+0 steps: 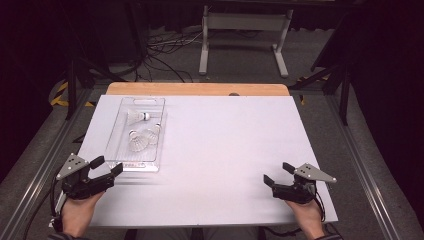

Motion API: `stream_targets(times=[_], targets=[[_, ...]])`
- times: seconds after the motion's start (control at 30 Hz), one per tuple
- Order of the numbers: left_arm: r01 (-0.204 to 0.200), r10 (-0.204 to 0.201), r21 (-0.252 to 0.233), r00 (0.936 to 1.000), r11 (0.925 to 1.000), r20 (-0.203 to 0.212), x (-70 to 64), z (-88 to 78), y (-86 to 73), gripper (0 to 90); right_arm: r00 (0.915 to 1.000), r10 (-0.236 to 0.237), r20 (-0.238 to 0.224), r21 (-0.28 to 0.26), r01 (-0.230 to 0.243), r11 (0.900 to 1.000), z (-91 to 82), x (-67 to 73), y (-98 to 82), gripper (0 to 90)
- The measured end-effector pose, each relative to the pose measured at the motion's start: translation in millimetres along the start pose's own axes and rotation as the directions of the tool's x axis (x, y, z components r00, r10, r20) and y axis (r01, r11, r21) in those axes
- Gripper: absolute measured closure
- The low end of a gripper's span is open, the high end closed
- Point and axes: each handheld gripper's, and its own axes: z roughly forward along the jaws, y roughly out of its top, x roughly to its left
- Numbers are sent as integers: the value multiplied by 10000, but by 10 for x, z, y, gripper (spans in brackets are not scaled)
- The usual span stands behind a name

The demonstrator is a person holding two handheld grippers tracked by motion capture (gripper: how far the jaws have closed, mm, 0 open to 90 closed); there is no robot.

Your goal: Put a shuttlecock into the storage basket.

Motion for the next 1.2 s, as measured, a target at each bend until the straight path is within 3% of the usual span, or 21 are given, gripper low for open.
stream_targets(times=[0.63, 0.77, 1.2], targets=[[74, -89, -471, 9994, 9989, -329, 52, -58, -85, 256, 10000, 28, 6, -8, -28, 10000, -1, -3, -2, 121], [52, -65, -380, 9994, 9993, -338, 65, -61, -106, 254, 10000, 40, 30, 8, -40, 10000, -1, -3, -2, 120], [237, -266, -727, 9989, 9971, -388, 118, -75, -181, 244, 10000, 47, 46, -8, -47, 10000, -3, -3, -3, 120]])
